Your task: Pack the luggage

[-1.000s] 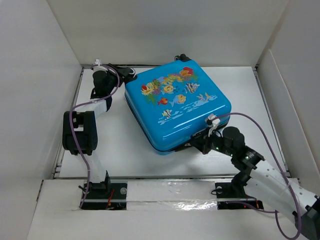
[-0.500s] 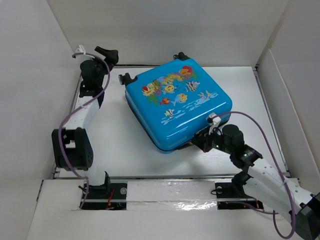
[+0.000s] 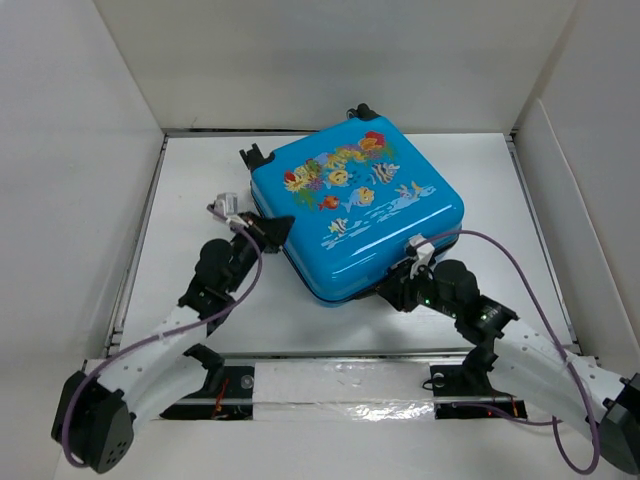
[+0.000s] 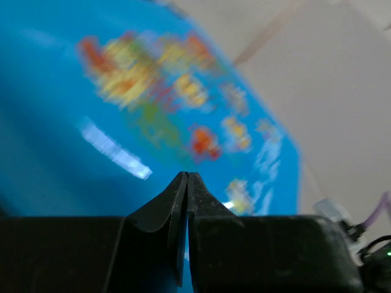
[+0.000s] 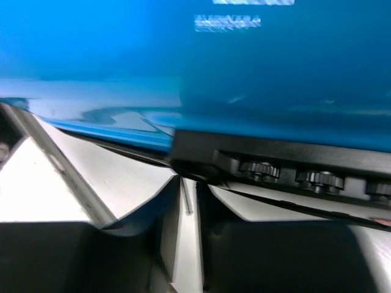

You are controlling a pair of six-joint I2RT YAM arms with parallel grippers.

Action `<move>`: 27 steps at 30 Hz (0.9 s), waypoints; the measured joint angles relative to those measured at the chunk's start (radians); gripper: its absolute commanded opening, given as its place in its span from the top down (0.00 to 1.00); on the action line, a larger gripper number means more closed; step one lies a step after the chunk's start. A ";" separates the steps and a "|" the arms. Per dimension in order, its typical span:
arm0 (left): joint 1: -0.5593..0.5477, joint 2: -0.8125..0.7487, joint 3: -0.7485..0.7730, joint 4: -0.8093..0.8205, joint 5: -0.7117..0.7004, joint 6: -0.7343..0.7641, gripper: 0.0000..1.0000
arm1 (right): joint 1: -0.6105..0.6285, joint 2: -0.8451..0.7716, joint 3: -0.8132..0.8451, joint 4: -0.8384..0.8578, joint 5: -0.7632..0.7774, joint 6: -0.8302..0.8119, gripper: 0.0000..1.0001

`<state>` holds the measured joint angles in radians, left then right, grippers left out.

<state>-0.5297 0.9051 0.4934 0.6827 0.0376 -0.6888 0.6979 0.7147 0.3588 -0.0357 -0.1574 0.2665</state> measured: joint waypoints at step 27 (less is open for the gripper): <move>-0.397 0.042 -0.381 -0.055 -0.075 0.021 1.00 | 0.148 0.184 0.036 0.126 0.182 0.057 0.80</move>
<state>-0.9264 0.9466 0.1123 0.6273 -0.0376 -0.6674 0.8455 0.8986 0.3950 0.0902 0.0242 0.3237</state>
